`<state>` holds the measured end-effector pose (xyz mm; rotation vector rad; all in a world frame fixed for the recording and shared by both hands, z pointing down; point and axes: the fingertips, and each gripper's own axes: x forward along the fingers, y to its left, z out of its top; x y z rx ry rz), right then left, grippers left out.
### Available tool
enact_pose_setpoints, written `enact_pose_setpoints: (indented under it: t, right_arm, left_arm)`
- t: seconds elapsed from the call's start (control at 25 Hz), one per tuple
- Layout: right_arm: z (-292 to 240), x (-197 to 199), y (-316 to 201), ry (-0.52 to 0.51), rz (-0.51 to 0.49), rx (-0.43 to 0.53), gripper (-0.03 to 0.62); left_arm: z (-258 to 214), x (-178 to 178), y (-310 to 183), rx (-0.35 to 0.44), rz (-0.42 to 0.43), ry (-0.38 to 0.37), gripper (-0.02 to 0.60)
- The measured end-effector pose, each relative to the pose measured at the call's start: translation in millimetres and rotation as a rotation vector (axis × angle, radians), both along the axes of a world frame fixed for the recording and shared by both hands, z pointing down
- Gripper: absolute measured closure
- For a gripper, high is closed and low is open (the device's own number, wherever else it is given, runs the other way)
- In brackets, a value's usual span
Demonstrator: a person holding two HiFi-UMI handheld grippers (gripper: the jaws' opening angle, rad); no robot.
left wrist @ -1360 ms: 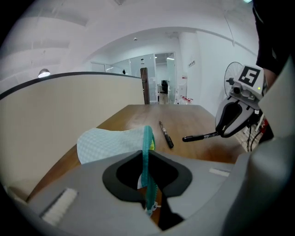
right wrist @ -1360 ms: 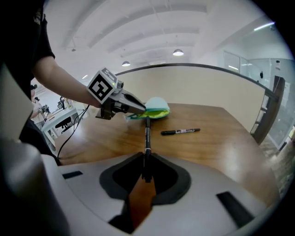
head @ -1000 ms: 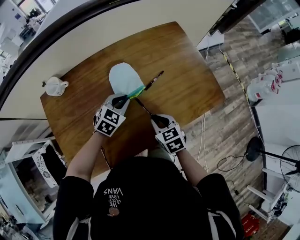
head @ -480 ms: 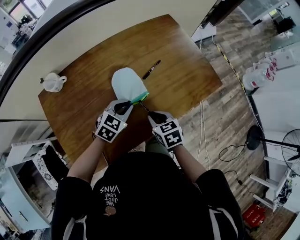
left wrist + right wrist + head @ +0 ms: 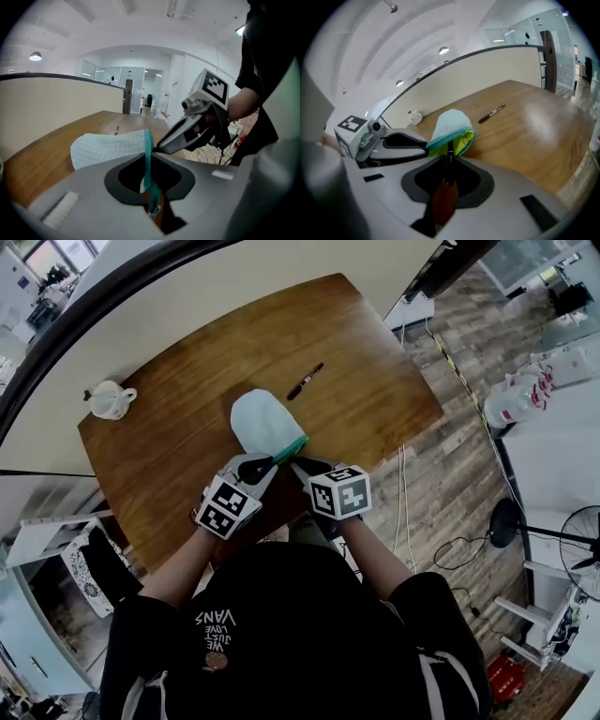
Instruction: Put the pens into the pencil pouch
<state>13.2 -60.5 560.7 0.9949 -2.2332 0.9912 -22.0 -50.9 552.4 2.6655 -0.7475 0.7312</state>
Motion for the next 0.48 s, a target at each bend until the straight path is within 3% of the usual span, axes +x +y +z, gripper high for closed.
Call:
enact_pose_setpoints:
  t: [0.28,0.48]
  right_arm:
    - [5.9,-1.3,-28.1,-0.103,0.057,-0.09,0.523]
    - [2.0,-3.4,-50.4,-0.223,0.09,-0.093,0.522]
  left_arm:
    - [-9.2,7.2,-3.8,-0.047,-0.063,0.082,0.54]
    - [-9.2,1.4,-22.6,-0.143,-0.2,0.186,0.54]
